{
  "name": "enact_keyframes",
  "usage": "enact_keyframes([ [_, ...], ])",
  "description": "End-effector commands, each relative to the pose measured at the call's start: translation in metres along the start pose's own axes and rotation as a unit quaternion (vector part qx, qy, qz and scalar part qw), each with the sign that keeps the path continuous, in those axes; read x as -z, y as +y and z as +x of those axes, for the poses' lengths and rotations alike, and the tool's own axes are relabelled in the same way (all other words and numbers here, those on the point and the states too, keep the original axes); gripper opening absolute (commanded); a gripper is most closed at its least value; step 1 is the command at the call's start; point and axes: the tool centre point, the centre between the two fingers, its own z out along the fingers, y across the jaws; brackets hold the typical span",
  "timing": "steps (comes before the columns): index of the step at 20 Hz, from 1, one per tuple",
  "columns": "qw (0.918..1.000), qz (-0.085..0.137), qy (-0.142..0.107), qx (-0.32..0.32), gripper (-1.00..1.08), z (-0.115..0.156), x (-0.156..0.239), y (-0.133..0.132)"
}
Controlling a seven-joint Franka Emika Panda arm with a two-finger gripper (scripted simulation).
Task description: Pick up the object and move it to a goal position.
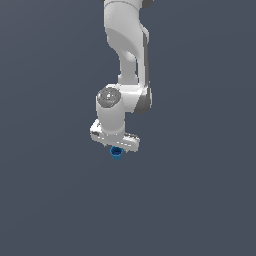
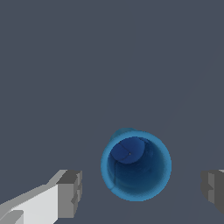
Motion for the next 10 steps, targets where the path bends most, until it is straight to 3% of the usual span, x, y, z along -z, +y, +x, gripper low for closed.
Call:
enact_keyframes([
  [1,1.0000,0.000,0.000,0.000,1.00,0.000,0.000,0.000],
  [10,1.0000,0.000,0.000,-0.002,1.00,-0.001,-0.035,0.001],
])
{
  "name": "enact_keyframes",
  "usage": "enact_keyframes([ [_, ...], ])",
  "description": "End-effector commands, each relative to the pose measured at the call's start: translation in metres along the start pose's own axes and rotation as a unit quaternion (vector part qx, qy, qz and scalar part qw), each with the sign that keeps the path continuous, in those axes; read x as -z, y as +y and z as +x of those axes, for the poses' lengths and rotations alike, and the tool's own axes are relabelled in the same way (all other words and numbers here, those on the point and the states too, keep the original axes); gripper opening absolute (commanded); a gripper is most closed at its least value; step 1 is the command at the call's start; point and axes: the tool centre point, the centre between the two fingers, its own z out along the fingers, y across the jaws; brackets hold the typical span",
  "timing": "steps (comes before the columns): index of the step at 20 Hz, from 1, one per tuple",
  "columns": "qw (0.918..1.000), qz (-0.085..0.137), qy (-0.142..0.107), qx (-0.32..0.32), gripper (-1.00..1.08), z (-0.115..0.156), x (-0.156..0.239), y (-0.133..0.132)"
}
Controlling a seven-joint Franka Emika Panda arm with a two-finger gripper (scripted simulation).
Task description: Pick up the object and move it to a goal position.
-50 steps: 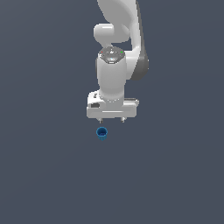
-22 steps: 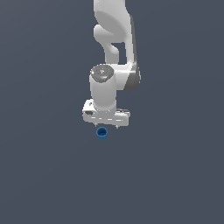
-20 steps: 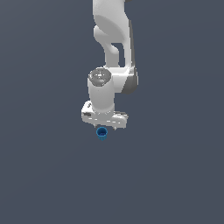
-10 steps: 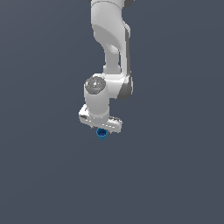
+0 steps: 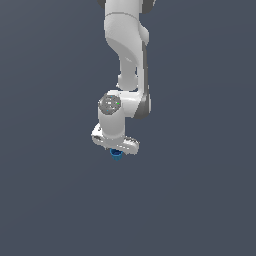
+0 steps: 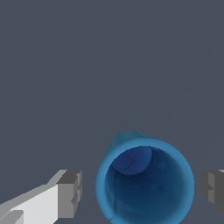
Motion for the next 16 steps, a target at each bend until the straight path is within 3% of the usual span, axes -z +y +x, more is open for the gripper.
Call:
enact_keyframes([
  [1,1.0000,0.000,0.000,-0.001,1.00,-0.001,-0.013,0.000],
  [7,1.0000,0.000,0.000,-0.001,1.00,0.001,-0.024,0.000],
  [8,1.0000,0.000,0.000,-0.001,-1.00,0.001,-0.024,0.000],
  [16,1.0000,0.000,0.000,-0.001,-1.00,0.001,-0.024,0.000],
])
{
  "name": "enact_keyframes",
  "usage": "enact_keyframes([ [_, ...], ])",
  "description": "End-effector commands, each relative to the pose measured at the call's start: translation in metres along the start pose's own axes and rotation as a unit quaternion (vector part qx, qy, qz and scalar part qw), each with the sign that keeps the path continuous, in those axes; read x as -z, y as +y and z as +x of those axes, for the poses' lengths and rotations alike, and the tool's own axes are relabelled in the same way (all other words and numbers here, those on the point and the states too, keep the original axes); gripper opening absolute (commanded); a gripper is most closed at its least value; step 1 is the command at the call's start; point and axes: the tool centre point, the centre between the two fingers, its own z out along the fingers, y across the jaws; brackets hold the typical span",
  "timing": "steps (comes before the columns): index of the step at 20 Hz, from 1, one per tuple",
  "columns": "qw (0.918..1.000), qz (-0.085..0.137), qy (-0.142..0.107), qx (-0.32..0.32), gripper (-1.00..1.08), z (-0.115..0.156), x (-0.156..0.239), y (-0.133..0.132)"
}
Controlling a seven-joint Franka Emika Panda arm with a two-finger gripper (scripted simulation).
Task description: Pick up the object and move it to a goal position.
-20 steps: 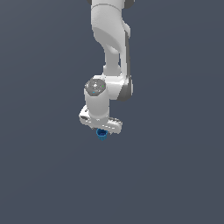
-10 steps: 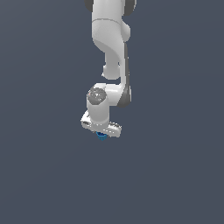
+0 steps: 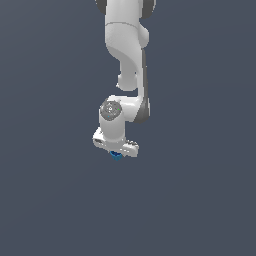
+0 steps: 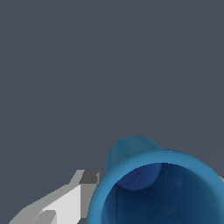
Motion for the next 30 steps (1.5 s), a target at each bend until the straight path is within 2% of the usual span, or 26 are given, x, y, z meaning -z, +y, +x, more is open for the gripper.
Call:
enact_keyframes([
  [1,1.0000,0.000,0.000,0.000,-1.00,0.000,-0.001,0.000],
  [8,1.0000,0.000,0.000,0.000,-1.00,-0.006,0.003,-0.002],
  [15,1.0000,0.000,0.000,0.000,-1.00,-0.027,0.015,-0.007],
  [30,1.0000,0.000,0.000,0.000,-1.00,-0.124,0.068,-0.035],
])
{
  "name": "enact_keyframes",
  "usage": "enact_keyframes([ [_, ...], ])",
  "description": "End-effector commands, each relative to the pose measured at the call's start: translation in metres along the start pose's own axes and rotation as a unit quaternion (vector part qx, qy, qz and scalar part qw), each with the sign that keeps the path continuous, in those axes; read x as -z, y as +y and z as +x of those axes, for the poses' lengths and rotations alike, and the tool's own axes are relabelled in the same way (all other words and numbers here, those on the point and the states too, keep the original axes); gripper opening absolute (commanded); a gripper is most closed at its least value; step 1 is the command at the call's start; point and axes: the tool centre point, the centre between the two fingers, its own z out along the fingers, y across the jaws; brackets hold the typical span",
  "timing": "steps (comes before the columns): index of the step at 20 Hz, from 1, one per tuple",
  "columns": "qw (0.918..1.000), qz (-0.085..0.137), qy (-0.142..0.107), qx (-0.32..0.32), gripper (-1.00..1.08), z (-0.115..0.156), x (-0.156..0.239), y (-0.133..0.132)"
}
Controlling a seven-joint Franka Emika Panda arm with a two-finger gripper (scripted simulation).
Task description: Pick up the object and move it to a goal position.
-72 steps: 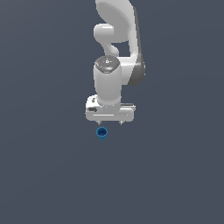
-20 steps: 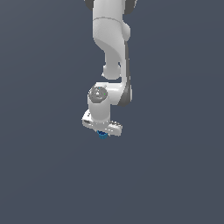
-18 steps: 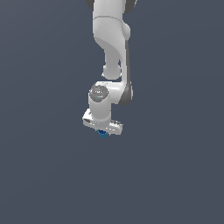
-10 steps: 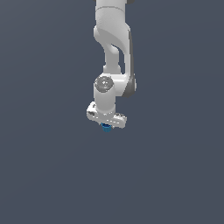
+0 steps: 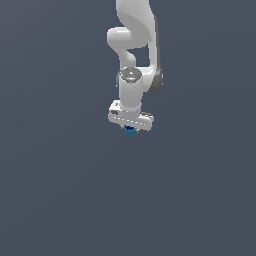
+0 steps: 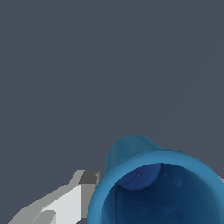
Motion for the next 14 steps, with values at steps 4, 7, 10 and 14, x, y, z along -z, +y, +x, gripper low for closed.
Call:
enact_keyframes([
  [4,1.0000,0.000,0.001,0.000,-1.00,-0.031,0.018,-0.009],
  [7,1.0000,0.000,0.001,0.000,-1.00,-0.043,0.025,-0.013],
  [10,1.0000,0.000,0.001,0.000,-1.00,-0.051,0.030,-0.016],
  [14,1.0000,0.000,0.001,0.000,-1.00,-0.057,0.034,-0.018],
])
